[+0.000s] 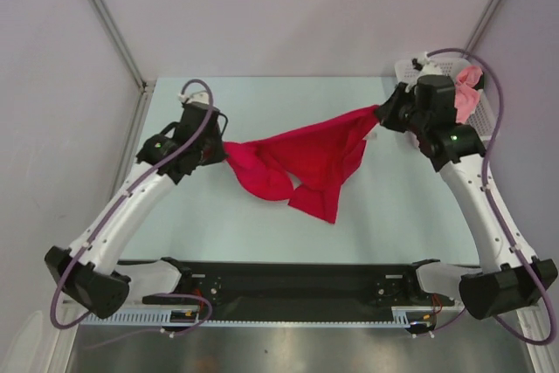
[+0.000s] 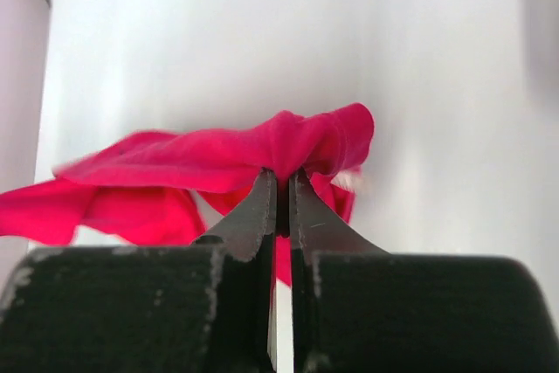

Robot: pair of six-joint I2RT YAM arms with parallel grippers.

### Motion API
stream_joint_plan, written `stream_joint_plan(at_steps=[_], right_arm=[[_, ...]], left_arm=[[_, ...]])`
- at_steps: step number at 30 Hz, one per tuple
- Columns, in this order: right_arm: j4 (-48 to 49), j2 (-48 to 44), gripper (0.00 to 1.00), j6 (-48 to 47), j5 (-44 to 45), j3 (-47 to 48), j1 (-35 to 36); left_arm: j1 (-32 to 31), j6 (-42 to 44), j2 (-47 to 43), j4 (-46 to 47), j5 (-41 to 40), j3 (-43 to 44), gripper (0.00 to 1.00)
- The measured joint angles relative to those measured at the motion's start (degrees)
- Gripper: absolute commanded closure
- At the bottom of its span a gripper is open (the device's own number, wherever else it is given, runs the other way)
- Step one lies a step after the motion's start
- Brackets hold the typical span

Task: Fold and stack the t-shirts
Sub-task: Flatten the tshirt out

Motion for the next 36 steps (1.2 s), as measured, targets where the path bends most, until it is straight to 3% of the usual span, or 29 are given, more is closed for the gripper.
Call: stream_joint_plan(at_steps=[4,14,19,23,29,36], right_arm=[[-1.7,-4.1,1.00,-3.4,1.2,3.7,-1.3],[-5.4,-24.2,1.00,-4.1,-0.6,4.6,-1.5],[-8.1,-31.3,1.00,-1.9,2.9,11.0,-1.5],[-9.3,-31.5,1.00,-0.5,4.8,14.5,-1.5],[-8.9,-18.3,1.00,0.6,6.2,13.7,-1.6],[-6.4,18.9,0.86,1.4,-2.8,16.7,-4.6]], left_arm=[[1.5,3.2,-5.6,-1.6,-3.2,4.4,1.00],[1.5,5.4,-25.7,-1.1,-1.2,5.7,1.00],[1.5,5.9,-28.0,-2.1,-3.0,8.2,1.00],[1.5,5.9,-27.1,-3.5,-4.9,8.2,1.00],[3.2,5.9,-18.2,-4.9,-10.0,8.4,1.00],[16.0,7.9,8.1,-3.7,-8.4,9.7,1.00]])
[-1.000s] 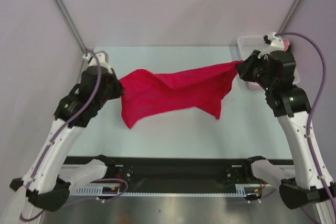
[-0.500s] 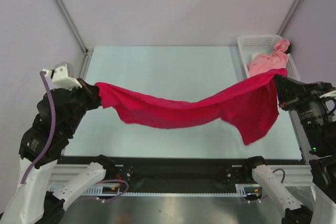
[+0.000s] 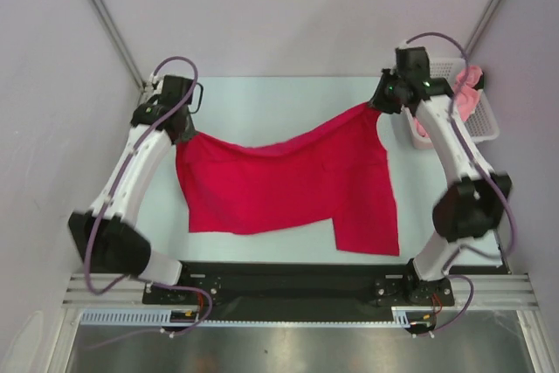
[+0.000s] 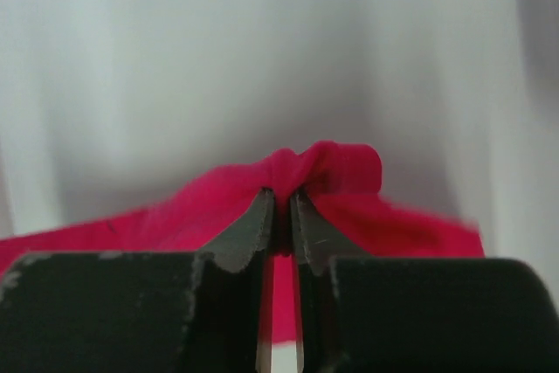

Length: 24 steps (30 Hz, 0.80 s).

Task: Fold and stack the t-shirts
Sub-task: Flatten the tshirt out

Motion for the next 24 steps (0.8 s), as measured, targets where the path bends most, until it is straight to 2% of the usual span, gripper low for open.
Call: stream_joint_plan(at_steps=[2,5,6,8,9,11,15,17,19,20,21,22,24], right_arm=[[-4.1,11.7,0.82,-0.9,-0.3,5.6,-0.5],[-9.6,22.4,0.72,-3.0,0.6,11.6,-0.7],[-11.4,23.9,0.65,-3.6,0.7,13.0,-0.7],[-15.5,25.4,0.47,-5.2,0.9,15.7,-0.9],[-17.2,25.2,0.32,-6.0,1.0,16.5,-1.0],[-18.9,23.7,0.22,-7.1,1.5,16.7,-1.1],[-19.7,16.6,0.18,-8.7,1.7,10.2,-1.8],[-20.0,13.4,0.18,-9.0,1.3,6.3,-2.3],[-19.1,9.5,0.19,-9.5,0.4,0.7,-3.1],[-18.8,8.1,0.22,-9.5,-0.2,-1.6,-3.4],[-17.9,6.0,0.25,-9.6,-1.3,-5.2,-3.8],[-17.0,4.1,0.27,-9.5,-2.2,-8.1,-4.1],[-16.0,0.2,0.32,-9.3,-5.1,-14.5,-4.5]], left_arm=[[3.0,2.0,7.0,0.2,-0.2,1.2,1.00],[6.2,5.2,15.5,0.2,-0.3,4.7,0.82],[6.6,6.1,17.0,0.3,-0.3,5.7,0.66],[7.1,8.0,18.7,0.8,-0.2,7.6,0.40],[7.2,8.4,18.6,1.1,-0.1,7.8,0.25],[7.1,8.9,17.2,1.7,0.1,7.5,0.10],[7.1,8.4,10.3,4.2,0.7,1.1,0.06],[7.2,7.8,6.1,4.8,1.8,-3.9,0.10],[7.9,6.6,2.2,5.1,4.7,-9.1,0.21],[8.5,6.0,0.5,5.7,6.3,-11.7,0.32],[9.9,4.7,-1.8,6.6,9.6,-15.6,0.54],[11.2,3.5,-3.5,6.6,11.6,-18.5,0.59],[14.6,0.9,-8.6,9.4,16.0,-27.0,0.56]])
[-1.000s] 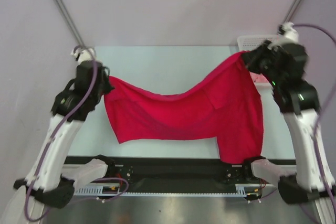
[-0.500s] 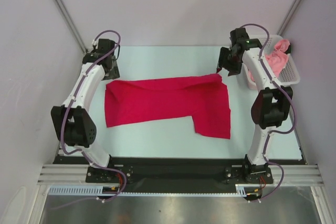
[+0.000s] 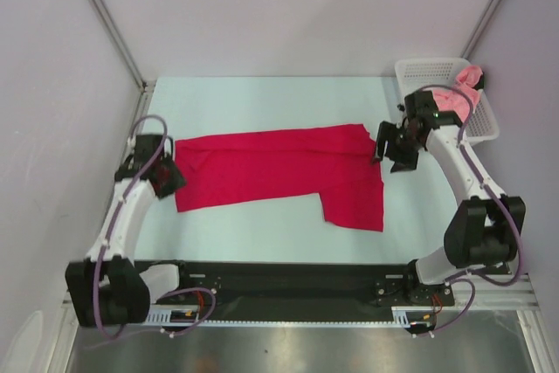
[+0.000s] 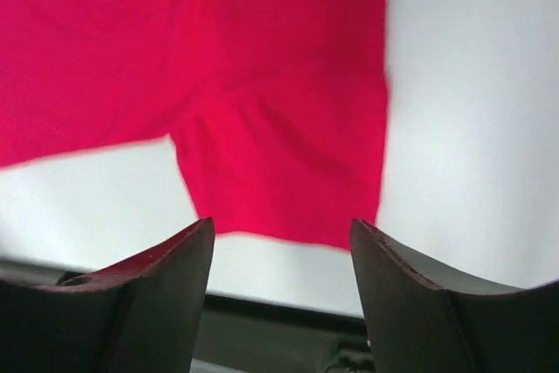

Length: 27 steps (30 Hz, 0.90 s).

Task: Fold and stack the t-shirts
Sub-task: Flatten the tshirt out

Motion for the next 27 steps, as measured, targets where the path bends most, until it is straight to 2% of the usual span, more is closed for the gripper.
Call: stream_joint_plan(at_steps=[3,5,9,14,21,27], right_arm=[[1.0,-5.7,0.33,1.2,-5.3,-8.7,0.0],[2.0,-8.9,0.33,2.1,-8.2,-13.1,0.1],[2.9,-13.4,0.33,3.0,-11.6,-19.0,0.3],[2.8,-13.7,0.33,2.9,-12.5,-20.3,0.3],[3.0,-14.1,0.34,2.3,-12.8,-20.3,0.0],[3.3,-15.3,0.34,1.6,-12.8,-21.8,-1.6]], left_arm=[[4.6,-6.3,-9.5,1.9,5.3,-13.6,0.37],[5.8,-9.7,-11.5,1.0,7.0,-17.2,0.28],[9.6,-14.3,-7.3,2.5,8.0,-17.8,0.33],[14.1,-17.8,-3.5,6.1,8.2,-18.7,0.43],[15.6,-19.8,5.4,11.6,11.1,-18.7,0.46],[15.8,-21.2,6.3,13.5,11.4,-18.7,0.54]])
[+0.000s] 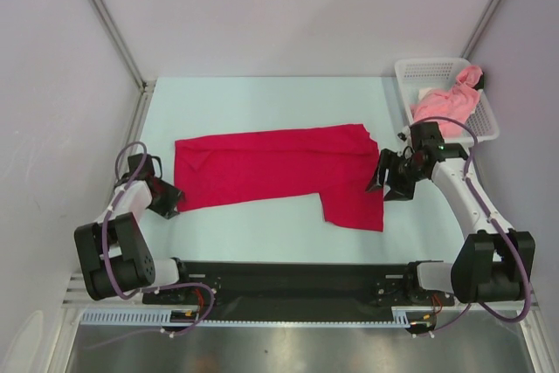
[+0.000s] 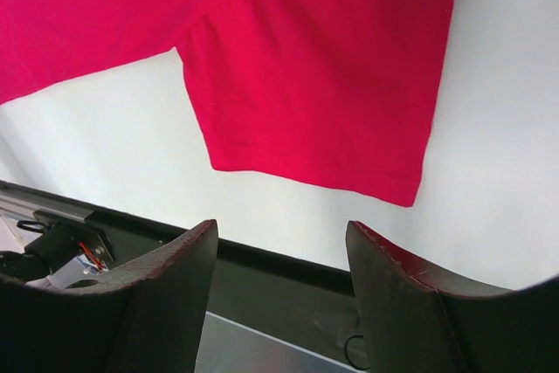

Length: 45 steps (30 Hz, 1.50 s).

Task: Fold and stack the t-shirts
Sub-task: Flatten the tshirt out

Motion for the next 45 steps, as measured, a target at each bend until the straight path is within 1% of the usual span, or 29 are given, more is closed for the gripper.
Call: stream_joint_plan(at_steps=[4,7,11,13,15,16,17,18,19,21,22,26,27,28,32,37,45], right_arm=[[0.0,-0.6,0.34,-0.2,0.0,-1.4,-0.9],[0.3,-0.6,0.35,-0.2,-0.3,-2.5,-1.3],[0.5,-0.6,0.37,-0.1,-0.5,-3.0,-1.9],[0.9,-0.6,0.37,-0.1,-0.5,-3.2,-2.3],[1.1,-0.7,0.37,-0.1,-0.7,-3.6,-3.0],[1.2,-0.9,0.38,0.1,-0.7,-3.9,-3.4],[1.2,-1.0,0.41,0.3,-0.7,-4.3,-3.8],[1.2,-1.2,0.43,0.4,-0.6,-4.7,-4.2],[1.3,-1.4,0.44,0.6,-0.4,-5.2,-4.8],[1.2,-1.5,0.44,1.0,-0.1,-6.1,-6.3],[1.2,-1.4,0.44,1.3,0.0,-6.4,-7.5],[2.1,-0.2,0.44,2.3,-0.2,-7.4,-10.9],[2.7,0.4,0.46,2.7,-0.3,-8.1,-11.1],[3.1,0.8,0.53,3.0,-0.4,-8.9,-11.1],[4.8,2.3,0.59,5.1,-0.3,-12.5,-10.4],[6.2,5.9,0.58,7.8,2.3,-14.0,-8.0],[6.6,7.0,0.57,11.1,10.5,-14.0,-1.5]], left_arm=[[0.0,-0.8,0.0,0.9,-0.3,-0.2,0.60],[0.0,-1.4,0.1,1.2,-0.2,-0.9,0.60],[0.1,-2.3,-0.5,1.6,-0.1,-1.9,0.55],[0.1,-2.5,-0.7,1.5,-0.2,-2.1,0.55],[0.2,-2.6,-0.8,1.5,-0.2,-2.1,0.58],[0.2,-2.5,-0.8,1.4,-0.3,-2.1,0.61],[0.3,-2.5,-0.7,1.4,-0.4,-2.1,0.72],[0.4,-2.6,-0.6,1.4,-0.4,-2.2,0.78],[0.5,-2.4,-0.4,1.6,-0.5,-2.3,0.91],[0.9,-1.9,-0.3,2.3,0.0,-2.7,0.98],[1.0,-1.4,-0.5,2.5,0.2,-2.7,1.00],[1.0,0.7,-2.3,2.7,0.7,-2.9,0.99],[1.0,1.5,-3.3,2.6,0.9,-2.9,1.00],[1.0,2.2,-4.3,2.4,1.0,-2.8,1.00],[1.0,4.7,-7.9,1.7,2.0,-1.5,1.00],[0.9,6.7,-11.8,1.1,4.0,-0.9,1.00],[0.2,8.7,-12.4,0.5,4.5,-0.9,1.00]])
